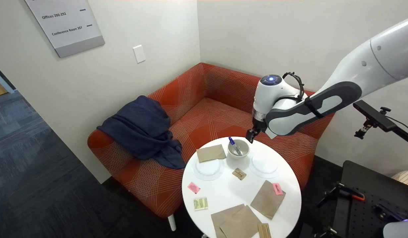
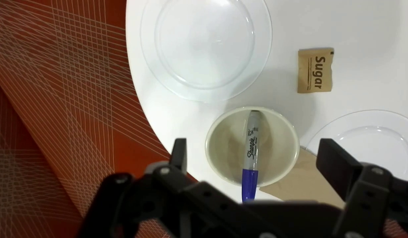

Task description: Remove the marker from the bowl.

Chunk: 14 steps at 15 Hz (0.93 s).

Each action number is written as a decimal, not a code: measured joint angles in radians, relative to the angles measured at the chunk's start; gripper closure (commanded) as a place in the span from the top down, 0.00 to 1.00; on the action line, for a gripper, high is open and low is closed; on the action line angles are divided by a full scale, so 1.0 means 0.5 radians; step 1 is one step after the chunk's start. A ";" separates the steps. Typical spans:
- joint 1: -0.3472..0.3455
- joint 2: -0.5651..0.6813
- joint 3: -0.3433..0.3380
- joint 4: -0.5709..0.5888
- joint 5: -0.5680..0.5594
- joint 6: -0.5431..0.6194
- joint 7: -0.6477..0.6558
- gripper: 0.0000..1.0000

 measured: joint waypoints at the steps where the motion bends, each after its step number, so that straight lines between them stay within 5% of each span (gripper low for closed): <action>1: -0.002 0.036 -0.001 0.015 0.012 0.026 0.000 1.00; 8: -0.002 0.229 -0.027 0.162 0.055 0.092 0.000 0.59; 14: -0.002 0.370 -0.037 0.294 0.061 0.092 0.000 0.65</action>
